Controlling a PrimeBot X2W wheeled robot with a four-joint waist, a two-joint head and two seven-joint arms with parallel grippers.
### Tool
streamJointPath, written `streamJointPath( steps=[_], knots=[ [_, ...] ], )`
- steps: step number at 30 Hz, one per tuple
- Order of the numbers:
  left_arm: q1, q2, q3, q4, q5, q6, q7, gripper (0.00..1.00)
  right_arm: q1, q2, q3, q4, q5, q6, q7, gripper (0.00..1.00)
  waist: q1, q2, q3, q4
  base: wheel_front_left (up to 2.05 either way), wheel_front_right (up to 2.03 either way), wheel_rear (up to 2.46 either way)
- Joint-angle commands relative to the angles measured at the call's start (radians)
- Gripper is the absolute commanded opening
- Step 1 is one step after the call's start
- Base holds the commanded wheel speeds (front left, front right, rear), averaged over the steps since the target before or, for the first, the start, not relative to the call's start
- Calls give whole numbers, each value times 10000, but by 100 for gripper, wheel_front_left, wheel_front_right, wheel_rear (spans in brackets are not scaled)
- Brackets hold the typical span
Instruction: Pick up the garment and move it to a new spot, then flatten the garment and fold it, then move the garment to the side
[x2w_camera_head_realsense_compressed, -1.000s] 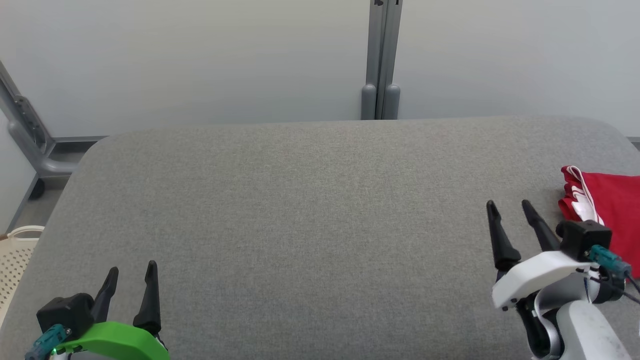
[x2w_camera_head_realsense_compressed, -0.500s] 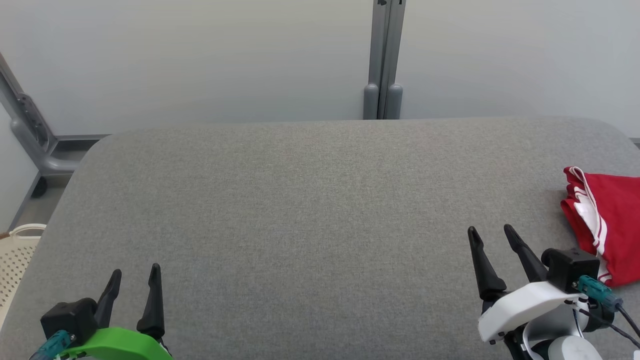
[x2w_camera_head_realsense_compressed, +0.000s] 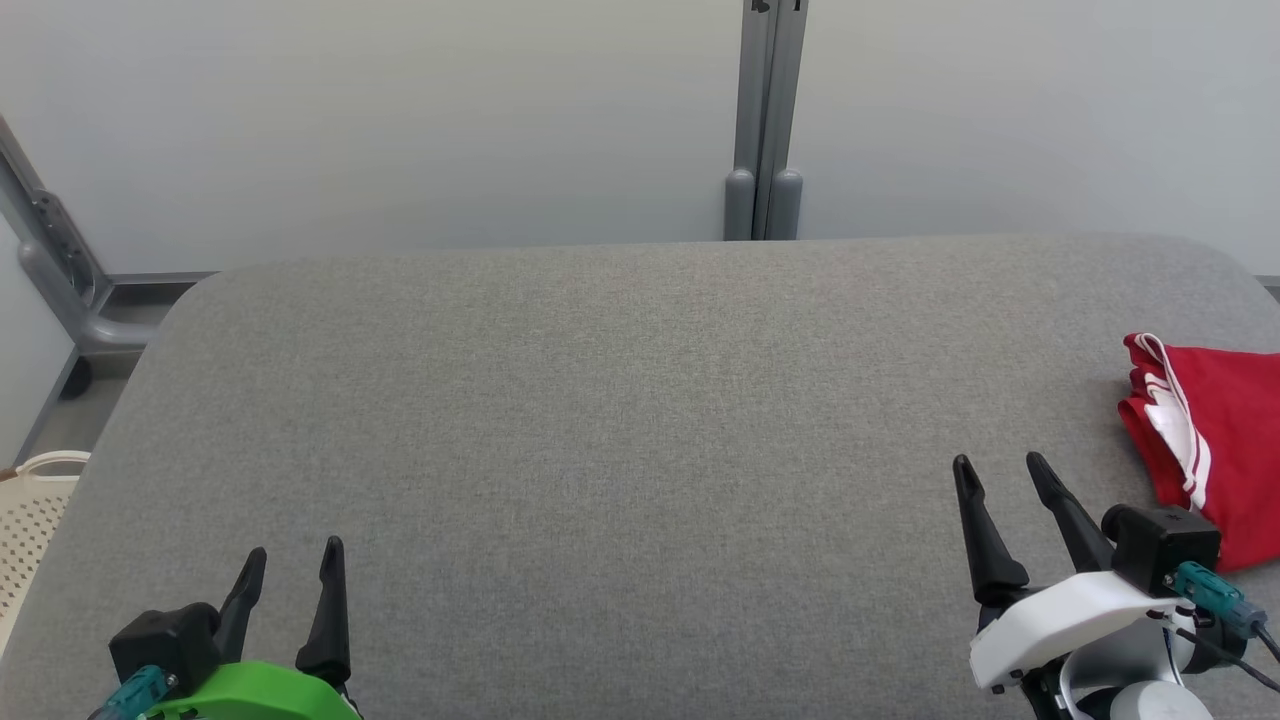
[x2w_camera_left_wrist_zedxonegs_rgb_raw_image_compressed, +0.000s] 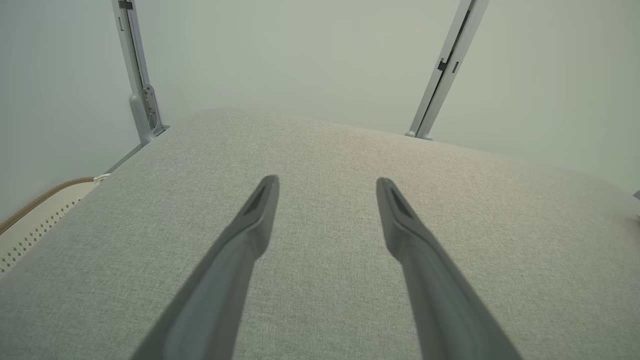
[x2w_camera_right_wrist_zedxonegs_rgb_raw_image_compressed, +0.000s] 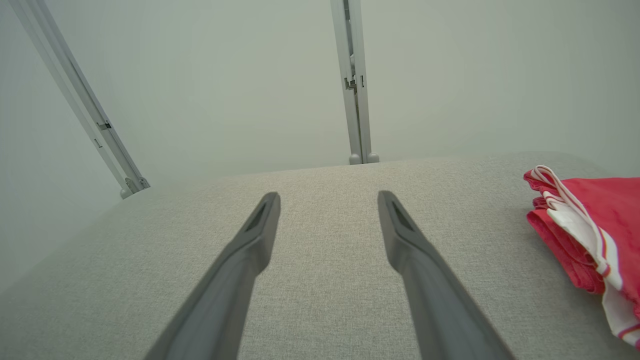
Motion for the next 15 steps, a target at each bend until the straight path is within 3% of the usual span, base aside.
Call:
streamJointPath(
  steps=[1,15],
  knots=[
    [4,-32,-2,-2,52,-3,-66,100,102,-5,-18,-51,54,-8,-57,100,1,0,-1,-3,0,0,0],
    [-146,2,-135,17,143,-10,-3,100,134,-4,-117,13,159,-8,-96,100,1,0,-1,65,0,0,0]
  ],
)
